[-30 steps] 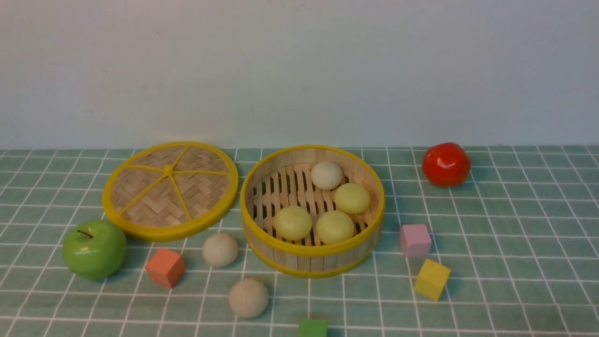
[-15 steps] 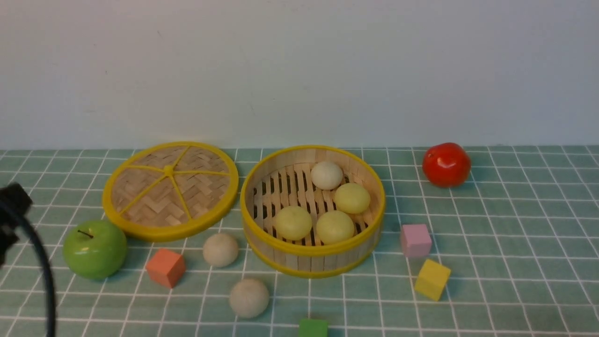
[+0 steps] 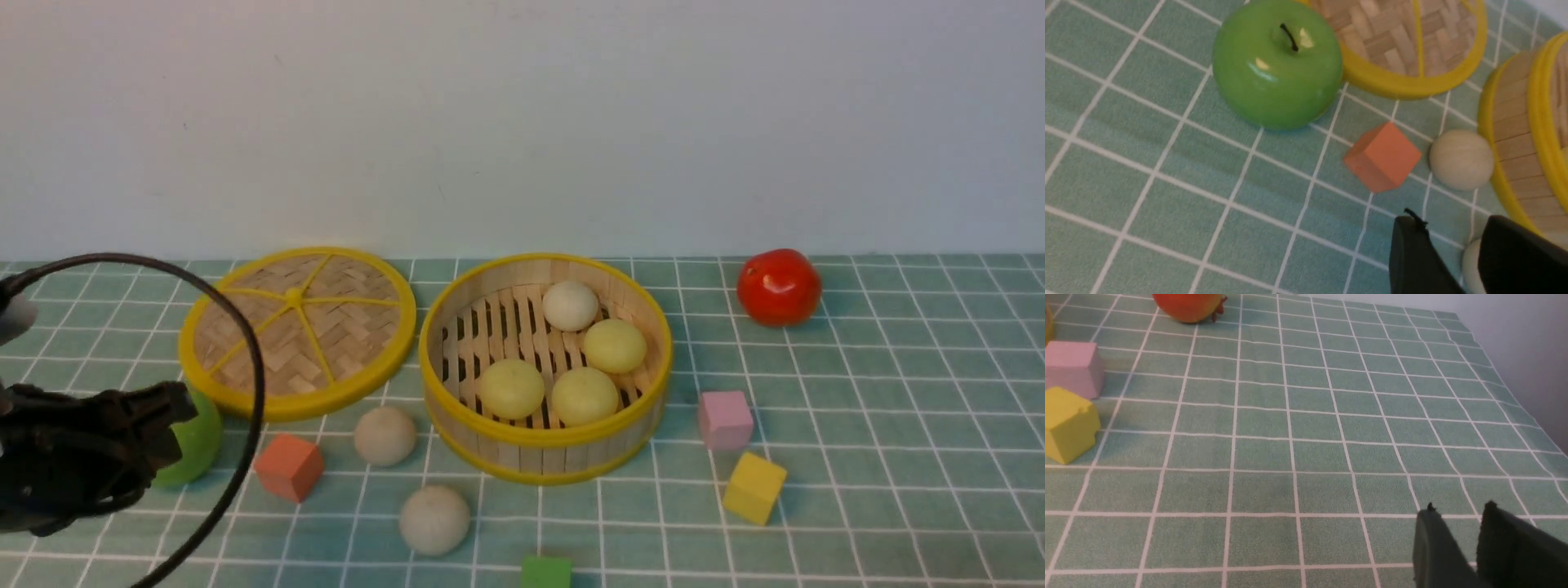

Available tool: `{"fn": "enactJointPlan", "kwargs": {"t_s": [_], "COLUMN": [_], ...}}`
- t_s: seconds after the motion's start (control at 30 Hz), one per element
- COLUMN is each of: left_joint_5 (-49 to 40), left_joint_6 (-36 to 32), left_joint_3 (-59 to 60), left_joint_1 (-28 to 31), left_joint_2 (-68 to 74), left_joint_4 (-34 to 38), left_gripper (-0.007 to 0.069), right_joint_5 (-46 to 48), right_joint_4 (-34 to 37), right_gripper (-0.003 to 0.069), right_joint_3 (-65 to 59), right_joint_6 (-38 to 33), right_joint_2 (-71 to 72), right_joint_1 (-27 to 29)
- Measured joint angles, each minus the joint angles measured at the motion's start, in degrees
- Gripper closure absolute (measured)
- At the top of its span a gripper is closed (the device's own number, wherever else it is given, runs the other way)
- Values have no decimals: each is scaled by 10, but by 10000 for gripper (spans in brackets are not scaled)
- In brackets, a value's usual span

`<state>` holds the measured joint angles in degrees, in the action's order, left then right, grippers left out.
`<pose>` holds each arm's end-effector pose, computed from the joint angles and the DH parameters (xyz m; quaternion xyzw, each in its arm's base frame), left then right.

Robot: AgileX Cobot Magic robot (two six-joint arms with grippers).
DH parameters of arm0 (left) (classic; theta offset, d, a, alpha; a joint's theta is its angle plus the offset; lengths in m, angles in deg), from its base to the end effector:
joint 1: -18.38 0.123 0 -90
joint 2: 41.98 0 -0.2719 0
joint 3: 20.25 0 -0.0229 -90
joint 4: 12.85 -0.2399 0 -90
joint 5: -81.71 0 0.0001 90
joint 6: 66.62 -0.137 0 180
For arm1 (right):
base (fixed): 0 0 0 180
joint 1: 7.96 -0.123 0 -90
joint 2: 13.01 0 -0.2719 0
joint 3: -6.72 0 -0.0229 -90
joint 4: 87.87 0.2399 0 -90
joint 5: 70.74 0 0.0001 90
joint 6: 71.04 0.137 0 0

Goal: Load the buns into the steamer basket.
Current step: Use the left arm to grab a steamed stuffed bun

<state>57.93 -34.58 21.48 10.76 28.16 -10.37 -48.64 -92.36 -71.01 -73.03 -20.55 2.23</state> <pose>0.2321 -0.0335 0.2126 -0.2105 0.9017 -0.1426 0.3497 0.0961 -0.0214 0.1604 0.0371 0.8046 -0.0960 0.5849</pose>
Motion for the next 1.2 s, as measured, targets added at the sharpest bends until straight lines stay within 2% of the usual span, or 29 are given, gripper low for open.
{"fn": "enactJointPlan", "kwargs": {"t_s": [0.03,0.07,0.1,0.2,0.27,0.33,0.47,0.6,0.83,1.03,1.2], "left_joint_5": [-22,-67,-72,-128,-136,-145,-155,-182,-204,-224,-226], "left_joint_6": [-16,-59,-59,-151,-180,-207,-215,-216,-216,-216,-163], "left_joint_3": [-18,-58,-58,-124,-143,-171,-215,-275,-347,-360,-361], "left_joint_1": [0,0,0,-16,-35,-82,-140,-169,-176,-191,-222], "left_joint_2": [16,48,48,108,130,173,233,291,375,410,421], "left_joint_4": [2,16,18,72,86,103,108,103,94,97,24], "left_gripper": [386,386,386,386,386,386,386,386,386,386,386], "right_joint_5": [0,0,0,0,0,0,0,0,0,0,0], "right_joint_4": [0,0,0,0,0,0,0,0,0,0,0], "right_gripper": [480,477,477,472,470,466,460,455,449,446,439], "right_joint_3": [0,0,0,0,0,0,0,0,0,0,0], "right_joint_6": [0,0,0,0,0,0,0,0,0,0,0], "right_joint_2": [0,0,0,0,0,0,0,0,0,0,0], "right_joint_1": [0,0,0,0,0,0,0,0,0,0,0]}}
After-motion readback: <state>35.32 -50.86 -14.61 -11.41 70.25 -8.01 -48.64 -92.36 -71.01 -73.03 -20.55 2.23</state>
